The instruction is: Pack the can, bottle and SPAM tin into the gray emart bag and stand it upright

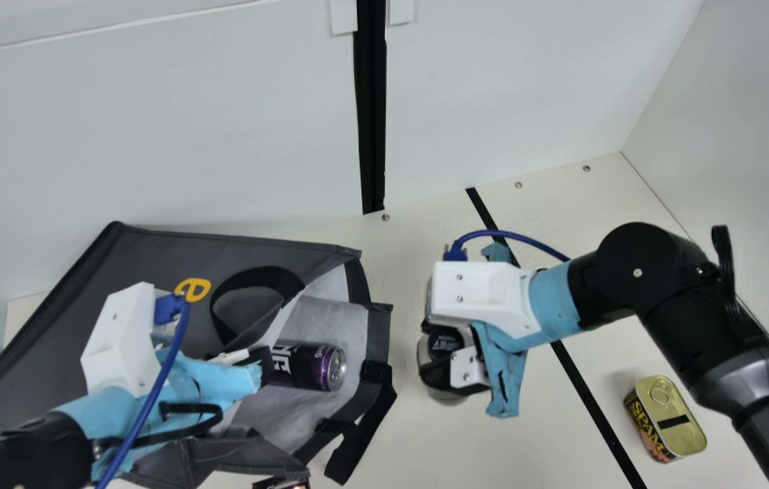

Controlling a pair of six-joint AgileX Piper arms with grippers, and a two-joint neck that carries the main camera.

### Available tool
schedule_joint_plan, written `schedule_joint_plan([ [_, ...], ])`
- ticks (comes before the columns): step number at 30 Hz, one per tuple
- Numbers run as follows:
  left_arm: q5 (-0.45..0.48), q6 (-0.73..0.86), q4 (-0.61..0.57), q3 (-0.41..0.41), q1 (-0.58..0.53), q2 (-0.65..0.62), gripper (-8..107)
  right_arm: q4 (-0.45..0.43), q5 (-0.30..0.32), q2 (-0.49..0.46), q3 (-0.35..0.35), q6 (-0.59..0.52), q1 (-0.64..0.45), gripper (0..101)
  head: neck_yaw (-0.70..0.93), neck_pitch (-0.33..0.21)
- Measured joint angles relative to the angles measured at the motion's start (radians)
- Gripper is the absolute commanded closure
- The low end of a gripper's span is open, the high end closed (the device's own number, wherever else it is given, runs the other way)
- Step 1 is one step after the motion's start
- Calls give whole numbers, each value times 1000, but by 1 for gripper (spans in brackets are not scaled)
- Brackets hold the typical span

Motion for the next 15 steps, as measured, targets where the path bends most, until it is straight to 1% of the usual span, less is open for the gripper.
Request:
schedule_joint_plan([
  [2, 0, 0, 0, 0, 0, 0, 107, 12, 0, -13, -2, 24, 32, 101, 0, 0],
  [7, 0, 0, 0, 0, 0, 0, 107, 26, 1, -39, -34, 86, 109, 101, 0, 0],
  [15, 0, 0, 0, 0, 0, 0, 107, 36, 3, -66, -116, 183, 214, 101, 0, 0],
])
